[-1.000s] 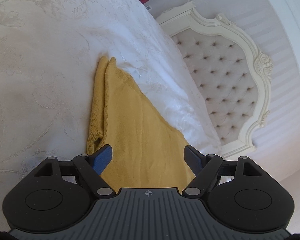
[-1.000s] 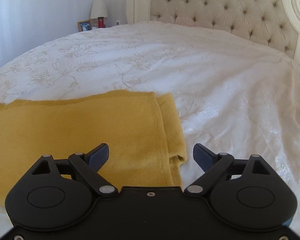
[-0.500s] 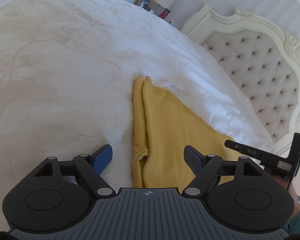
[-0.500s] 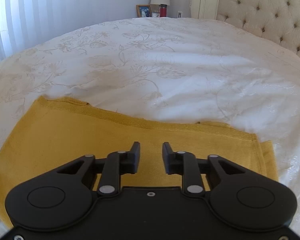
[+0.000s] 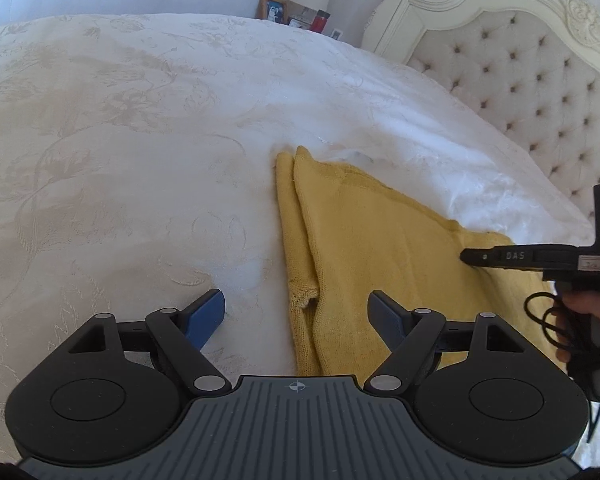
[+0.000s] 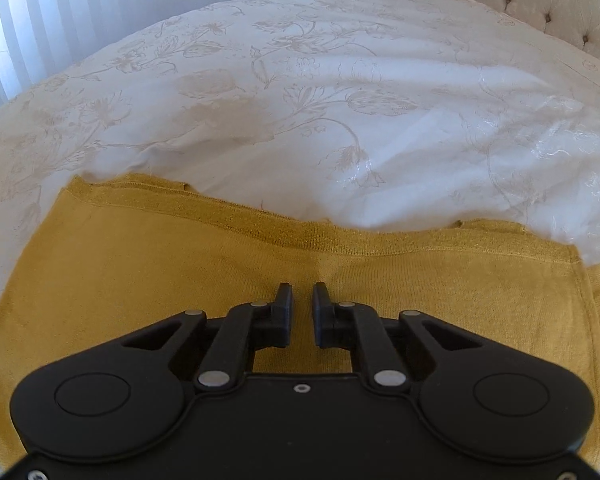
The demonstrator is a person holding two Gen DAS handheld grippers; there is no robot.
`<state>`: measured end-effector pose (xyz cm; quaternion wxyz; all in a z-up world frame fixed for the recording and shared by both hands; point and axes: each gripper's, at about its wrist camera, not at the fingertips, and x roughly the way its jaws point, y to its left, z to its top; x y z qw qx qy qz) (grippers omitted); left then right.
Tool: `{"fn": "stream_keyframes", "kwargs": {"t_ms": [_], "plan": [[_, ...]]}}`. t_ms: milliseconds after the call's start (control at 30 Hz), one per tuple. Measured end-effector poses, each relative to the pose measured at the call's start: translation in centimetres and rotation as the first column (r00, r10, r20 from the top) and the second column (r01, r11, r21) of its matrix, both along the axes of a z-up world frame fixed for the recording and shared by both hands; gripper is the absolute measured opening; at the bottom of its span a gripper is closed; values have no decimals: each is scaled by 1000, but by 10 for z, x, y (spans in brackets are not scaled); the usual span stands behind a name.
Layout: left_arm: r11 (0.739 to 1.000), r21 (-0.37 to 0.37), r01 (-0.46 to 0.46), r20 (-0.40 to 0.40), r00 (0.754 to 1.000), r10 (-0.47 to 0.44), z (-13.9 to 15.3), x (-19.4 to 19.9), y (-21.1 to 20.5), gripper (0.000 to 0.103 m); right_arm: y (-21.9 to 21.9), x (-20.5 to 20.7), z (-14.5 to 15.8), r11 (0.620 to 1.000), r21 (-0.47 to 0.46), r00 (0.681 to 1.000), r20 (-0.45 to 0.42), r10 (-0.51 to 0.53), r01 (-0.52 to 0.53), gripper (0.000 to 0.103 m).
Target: Fold small clothes
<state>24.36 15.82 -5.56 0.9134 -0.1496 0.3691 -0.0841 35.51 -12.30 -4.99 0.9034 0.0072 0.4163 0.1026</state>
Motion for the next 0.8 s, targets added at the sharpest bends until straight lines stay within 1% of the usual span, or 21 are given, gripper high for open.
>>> {"fn": "stream_keyframes", "kwargs": {"t_ms": [100, 233, 333, 467, 633, 700, 800], "plan": [[999, 36, 8, -5, 1000, -8, -3, 1, -6, 78, -3, -23, 8, 1000, -1, 1000, 11, 8, -8, 17], [997, 70, 15, -6, 1000, -15, -2, -1, -11, 78, -4, -53, -1, 1000, -8, 999, -36, 21, -21, 18], [995, 98, 21, -6, 1000, -21, -4, -1, -15, 78, -4, -67, -6, 1000, -8, 1000, -21, 20, -20, 18], [992, 124, 19, -9, 1000, -18, -6, -1, -19, 78, -2, -66, -6, 1000, -10, 1000, -24, 14, -14, 23], [985, 173, 27, -2, 1000, -27, -7, -1, -25, 79, 2, -66, -8, 1000, -15, 1000, -17, -2, 2, 25], [984, 175, 19, 4, 1000, -20, -7, -2, -26, 79, 0, -67, -9, 1000, 10, 1000, -15, -10, 10, 27], [984, 181, 9, 5, 1000, -10, -7, -3, -28, 79, -10, -64, -10, 996, 92, 1000, -26, 1, 1, 39]]}}
